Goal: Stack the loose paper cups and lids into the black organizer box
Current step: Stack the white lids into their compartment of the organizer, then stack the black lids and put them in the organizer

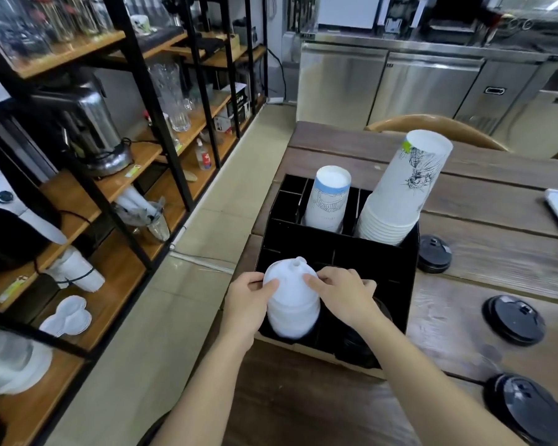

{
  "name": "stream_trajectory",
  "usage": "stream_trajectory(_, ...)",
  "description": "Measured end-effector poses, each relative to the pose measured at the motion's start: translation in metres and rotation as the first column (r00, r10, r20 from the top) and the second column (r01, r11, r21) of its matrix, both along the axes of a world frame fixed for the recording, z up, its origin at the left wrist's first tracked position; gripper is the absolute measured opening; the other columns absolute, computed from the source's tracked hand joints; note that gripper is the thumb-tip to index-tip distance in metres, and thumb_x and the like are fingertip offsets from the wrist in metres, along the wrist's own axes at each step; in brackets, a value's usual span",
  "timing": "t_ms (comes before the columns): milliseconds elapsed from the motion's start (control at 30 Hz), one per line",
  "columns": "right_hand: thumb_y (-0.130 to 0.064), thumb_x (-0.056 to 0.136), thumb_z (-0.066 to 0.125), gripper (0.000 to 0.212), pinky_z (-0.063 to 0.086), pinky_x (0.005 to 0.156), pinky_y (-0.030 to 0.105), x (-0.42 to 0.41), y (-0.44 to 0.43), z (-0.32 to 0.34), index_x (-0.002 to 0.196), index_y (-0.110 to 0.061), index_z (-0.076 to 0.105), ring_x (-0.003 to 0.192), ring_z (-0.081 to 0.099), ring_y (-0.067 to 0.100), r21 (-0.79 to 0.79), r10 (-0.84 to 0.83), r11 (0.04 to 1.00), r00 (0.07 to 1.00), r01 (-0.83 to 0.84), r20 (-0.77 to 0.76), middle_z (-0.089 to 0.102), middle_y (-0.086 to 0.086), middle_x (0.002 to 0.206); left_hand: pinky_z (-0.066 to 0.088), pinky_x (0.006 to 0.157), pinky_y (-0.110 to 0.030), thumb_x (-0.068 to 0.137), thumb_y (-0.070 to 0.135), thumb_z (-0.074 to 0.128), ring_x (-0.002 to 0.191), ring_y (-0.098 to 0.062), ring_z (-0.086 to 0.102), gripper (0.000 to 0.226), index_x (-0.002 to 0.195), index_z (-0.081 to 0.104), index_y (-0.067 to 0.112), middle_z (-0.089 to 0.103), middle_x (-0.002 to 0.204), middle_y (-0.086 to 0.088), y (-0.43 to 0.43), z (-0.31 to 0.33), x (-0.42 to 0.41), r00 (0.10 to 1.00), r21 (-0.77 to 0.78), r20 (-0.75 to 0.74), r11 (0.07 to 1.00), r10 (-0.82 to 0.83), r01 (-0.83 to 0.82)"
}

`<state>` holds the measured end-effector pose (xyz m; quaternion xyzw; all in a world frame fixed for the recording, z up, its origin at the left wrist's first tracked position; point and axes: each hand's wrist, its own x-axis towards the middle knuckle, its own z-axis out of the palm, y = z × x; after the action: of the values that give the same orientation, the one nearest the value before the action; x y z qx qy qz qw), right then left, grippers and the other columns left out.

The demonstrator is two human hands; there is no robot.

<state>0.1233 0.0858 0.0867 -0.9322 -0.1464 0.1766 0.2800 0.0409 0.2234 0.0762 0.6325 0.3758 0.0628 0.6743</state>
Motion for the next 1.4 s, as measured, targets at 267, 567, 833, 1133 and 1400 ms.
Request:
stream_trajectory(267, -0.044, 0.087, 0.055, 0.025, 0.019, 0.078, 0.036, 0.004, -0.008, 0.006, 0.084, -0.022, 0.065, 0.094, 0.055, 0.014, 0.006, 0.065, 0.998, 0.998, -0.065, -0.026, 0.067, -0.004, 0.083, 0.052, 0.092, -0.051, 0.083, 0.009, 0.065, 0.098, -0.026, 0.063, 0.015, 0.086, 0.059, 0.022, 0.066, 0.099, -0.008, -0.001, 0.0, -0.005, 0.998, -0.018, -0.012, 0.998, -0.06, 0.06)
stream_trajectory(567, -0.044, 0.086, 0.056, 0.023, 0.019, 0.077, 0.036, 0.006, -0.004, 0.003, 0.079, -0.022, 0.061, 0.09, 0.052, 0.015, -0.055, 0.102, 0.993, 0.995, -0.101, 0.021, 0.058, -0.008, 0.07, 0.046, 0.067, -0.024, 0.084, 0.01, 0.063, 0.084, -0.006, 0.057, 0.017, 0.098, 0.056, 0.018, 0.061, 0.089, 0.007, -0.001, -0.004, -0.005, 0.992, 0.093, -0.055, 0.989, -0.112, 0.117)
stream_trajectory(833, -0.035, 0.091, 0.054, 0.044, 0.026, 0.103, 0.038, -0.002, -0.011, 0.003, 0.132, -0.019, 0.049, 0.126, 0.045, 0.021, 0.023, 0.12, 0.992, 0.974, -0.126, 0.191, 0.05, 0.0, 0.136, 0.051, 0.087, -0.04, 0.086, 0.023, 0.059, 0.103, -0.023, 0.059, 0.026, 0.111, 0.053, 0.018, 0.062, 0.111, -0.001, -0.01, 0.009, 0.0, 0.944, 0.446, -0.253, 0.84, -0.213, 0.309)
stream_trajectory(1133, -0.02, 0.091, 0.056, 0.025, 0.046, 0.074, 0.028, 0.007, -0.09, 0.033, 0.112, -0.01, 0.065, 0.082, 0.062, 0.017, 0.331, -0.209, 0.941, 0.895, 0.073, 0.395, 0.071, 0.005, 0.095, 0.036, 0.091, -0.02, 0.092, 0.022, 0.054, 0.111, -0.011, 0.051, 0.028, 0.119, 0.058, 0.015, 0.059, 0.119, 0.002, -0.098, 0.06, 0.029, 0.902, 0.778, 0.106, 0.6, -0.419, 0.187)
stream_trajectory(1400, -0.021, 0.09, 0.059, 0.038, 0.042, 0.09, 0.042, 0.007, -0.217, 0.007, 0.123, -0.003, 0.056, 0.11, 0.057, 0.033, 0.214, -0.442, 0.896, 0.812, 0.388, 0.381, 0.063, 0.015, 0.118, 0.024, 0.109, -0.02, 0.093, 0.029, 0.047, 0.132, -0.012, 0.035, 0.045, 0.136, 0.043, 0.018, 0.043, 0.14, 0.003, -0.226, 0.02, 0.039, 0.586, 0.767, -0.063, 0.336, -0.808, 0.547)
